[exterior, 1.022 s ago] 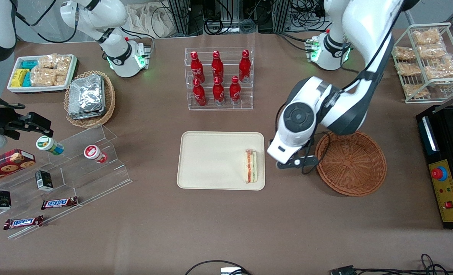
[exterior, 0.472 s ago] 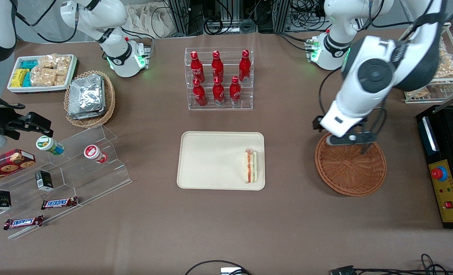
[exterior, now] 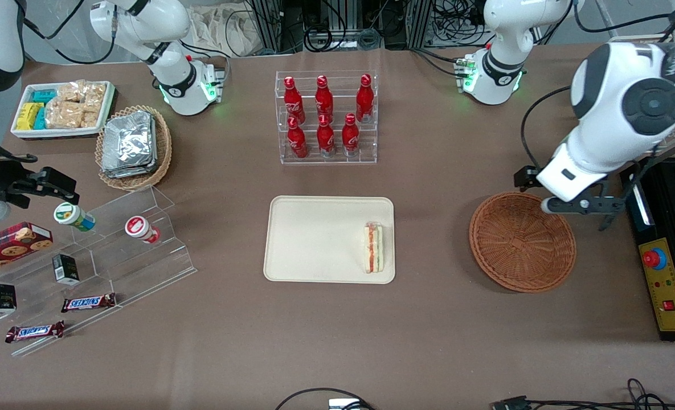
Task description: Place sandwich from basket to tray
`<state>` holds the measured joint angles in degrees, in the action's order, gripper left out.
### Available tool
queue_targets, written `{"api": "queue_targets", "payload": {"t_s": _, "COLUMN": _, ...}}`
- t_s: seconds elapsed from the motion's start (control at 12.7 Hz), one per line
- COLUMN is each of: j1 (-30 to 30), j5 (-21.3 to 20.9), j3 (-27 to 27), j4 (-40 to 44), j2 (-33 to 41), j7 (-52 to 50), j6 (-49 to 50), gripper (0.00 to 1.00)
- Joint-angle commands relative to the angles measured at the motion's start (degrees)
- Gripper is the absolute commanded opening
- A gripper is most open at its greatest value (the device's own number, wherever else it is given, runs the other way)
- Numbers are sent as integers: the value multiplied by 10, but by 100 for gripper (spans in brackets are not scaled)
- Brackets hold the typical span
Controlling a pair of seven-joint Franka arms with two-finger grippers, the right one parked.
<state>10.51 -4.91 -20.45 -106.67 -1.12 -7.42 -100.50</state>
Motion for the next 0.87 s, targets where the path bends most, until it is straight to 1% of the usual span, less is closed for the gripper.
{"api": "queue_targets", "payload": {"t_s": 0.0, "j1": 6, "j5": 11, "j3": -1, "j4": 30, "j2": 8, "j7": 10, "j6": 26, "gripper": 100}}
{"api": "queue_targets", "payload": {"t_s": 0.31, "j1": -1, "j5": 13, "j3": 3, "j4": 79, "j2": -26, "j7": 10, "j6": 35, "gripper": 100}}
{"api": "queue_targets", "payload": {"t_s": 0.39, "j1": -7, "j5": 14, "j3": 14, "j4": 97, "j2": -34, "j7": 9, "j6": 45, "gripper": 100}}
{"api": "queue_targets", "payload": {"t_s": 0.47, "j1": -42, "j5": 13, "j3": 50, "j4": 127, "j2": -54, "j7": 14, "j6": 72, "gripper": 100}}
{"api": "queue_targets", "payload": {"t_s": 0.55, "j1": -86, "j5": 14, "j3": 104, "j4": 155, "j2": -70, "j7": 14, "j6": 95, "gripper": 100}}
{"api": "queue_targets", "payload": {"t_s": 0.63, "j1": -103, "j5": 13, "j3": 129, "j4": 181, "j2": -84, "j7": 17, "j6": 106, "gripper": 100}}
{"api": "queue_targets", "payload": {"t_s": 0.79, "j1": -105, "j5": 13, "j3": 129, "j4": 200, "j2": -98, "j7": 34, "j6": 111, "gripper": 100}}
